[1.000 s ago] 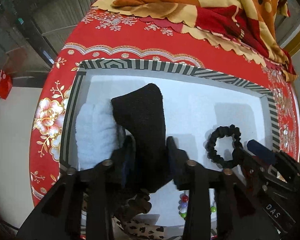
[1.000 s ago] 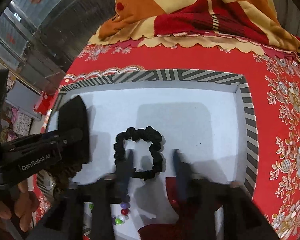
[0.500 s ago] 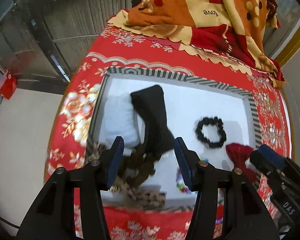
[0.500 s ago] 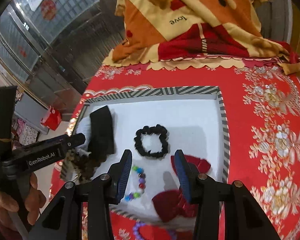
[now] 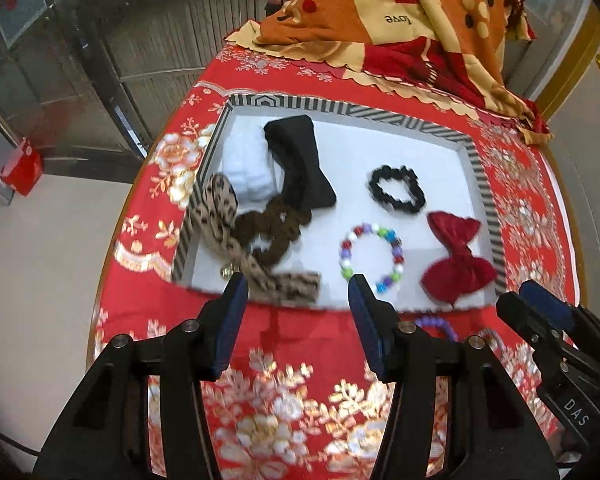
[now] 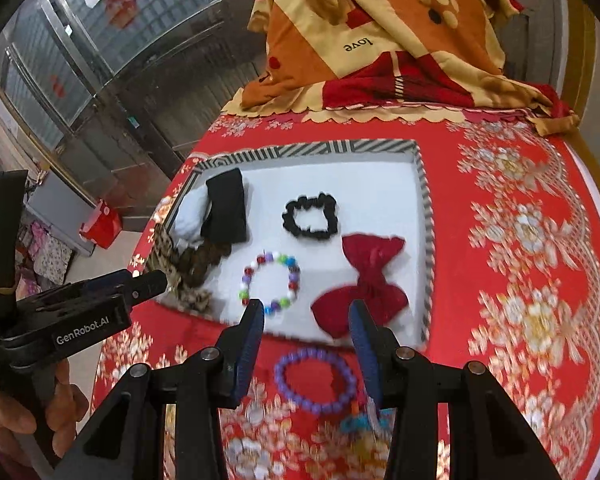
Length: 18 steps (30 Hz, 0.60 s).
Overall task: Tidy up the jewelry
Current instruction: 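Move both open tools back toward the bracelets beside the tray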
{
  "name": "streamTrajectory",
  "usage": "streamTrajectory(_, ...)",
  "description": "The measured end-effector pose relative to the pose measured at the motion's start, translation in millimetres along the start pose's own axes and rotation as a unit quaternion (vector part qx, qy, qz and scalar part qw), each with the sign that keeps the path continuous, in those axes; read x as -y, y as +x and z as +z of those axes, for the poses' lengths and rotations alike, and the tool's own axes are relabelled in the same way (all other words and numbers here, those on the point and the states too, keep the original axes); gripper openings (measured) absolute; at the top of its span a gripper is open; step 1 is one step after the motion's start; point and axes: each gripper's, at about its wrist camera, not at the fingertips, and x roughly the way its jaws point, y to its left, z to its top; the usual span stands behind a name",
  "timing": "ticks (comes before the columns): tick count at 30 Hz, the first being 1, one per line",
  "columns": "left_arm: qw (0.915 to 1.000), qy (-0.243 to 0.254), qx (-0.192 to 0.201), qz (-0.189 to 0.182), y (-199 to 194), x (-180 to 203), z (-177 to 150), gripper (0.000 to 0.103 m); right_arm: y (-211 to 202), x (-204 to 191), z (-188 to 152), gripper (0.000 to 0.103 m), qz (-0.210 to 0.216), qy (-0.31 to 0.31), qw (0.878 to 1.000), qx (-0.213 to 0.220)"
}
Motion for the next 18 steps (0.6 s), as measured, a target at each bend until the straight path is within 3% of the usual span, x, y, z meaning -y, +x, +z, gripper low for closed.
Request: streamTrajectory(18, 0.9998, 0.012, 0.016, 0.005, -47, 25, -79, 0.052, -60, 5, -69, 0.042, -0.027, -0.005, 0.999, 0.017)
